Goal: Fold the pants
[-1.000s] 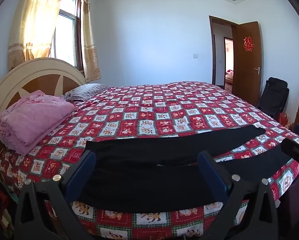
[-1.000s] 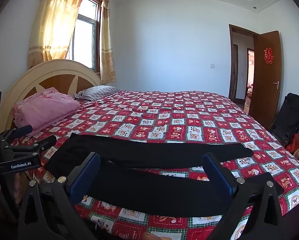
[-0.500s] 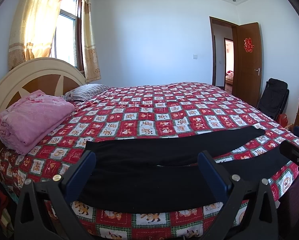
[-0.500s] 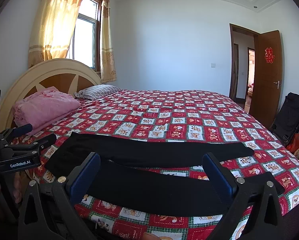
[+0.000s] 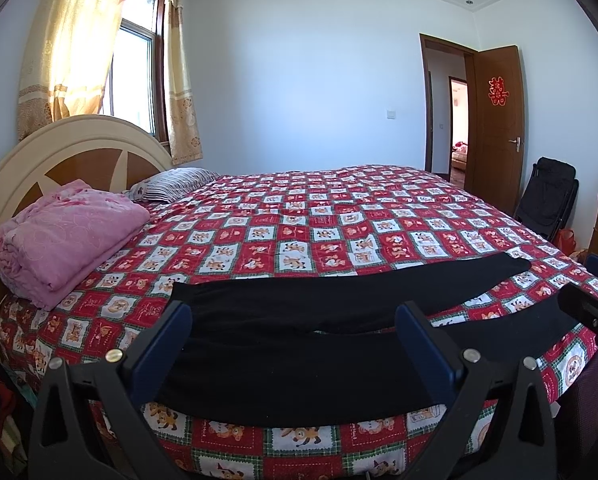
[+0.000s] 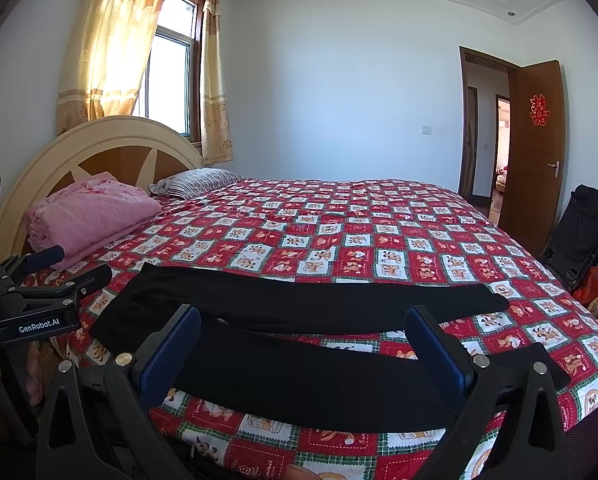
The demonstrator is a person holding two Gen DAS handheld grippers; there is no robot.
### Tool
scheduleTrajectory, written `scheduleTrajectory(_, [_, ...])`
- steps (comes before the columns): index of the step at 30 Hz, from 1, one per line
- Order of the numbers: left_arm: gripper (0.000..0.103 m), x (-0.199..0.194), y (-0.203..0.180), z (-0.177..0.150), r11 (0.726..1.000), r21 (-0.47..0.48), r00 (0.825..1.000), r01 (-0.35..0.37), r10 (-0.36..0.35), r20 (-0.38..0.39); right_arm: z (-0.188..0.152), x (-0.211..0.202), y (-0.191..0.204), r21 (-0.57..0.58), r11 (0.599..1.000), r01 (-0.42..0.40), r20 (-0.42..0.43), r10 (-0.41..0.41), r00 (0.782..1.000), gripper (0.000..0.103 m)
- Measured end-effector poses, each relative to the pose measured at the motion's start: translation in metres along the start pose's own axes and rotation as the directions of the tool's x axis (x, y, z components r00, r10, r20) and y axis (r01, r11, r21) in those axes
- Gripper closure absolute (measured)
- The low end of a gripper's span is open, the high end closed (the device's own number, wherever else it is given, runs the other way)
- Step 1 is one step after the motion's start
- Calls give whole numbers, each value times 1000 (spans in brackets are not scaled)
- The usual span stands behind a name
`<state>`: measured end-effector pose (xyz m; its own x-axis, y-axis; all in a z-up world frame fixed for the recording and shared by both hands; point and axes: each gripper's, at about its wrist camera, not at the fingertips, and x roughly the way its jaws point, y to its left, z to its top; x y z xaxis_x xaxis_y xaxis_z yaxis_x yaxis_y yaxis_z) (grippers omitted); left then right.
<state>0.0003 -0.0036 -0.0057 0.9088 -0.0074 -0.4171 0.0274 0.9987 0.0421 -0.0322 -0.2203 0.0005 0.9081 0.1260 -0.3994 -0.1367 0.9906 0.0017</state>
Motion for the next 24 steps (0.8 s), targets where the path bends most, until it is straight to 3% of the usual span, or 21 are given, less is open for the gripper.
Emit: scheduleTrajectory(24, [0, 0, -1, 0, 1000, -3, 1000, 0, 0, 2, -3, 3, 1, -2, 1000, 0, -9, 0, 1000, 1])
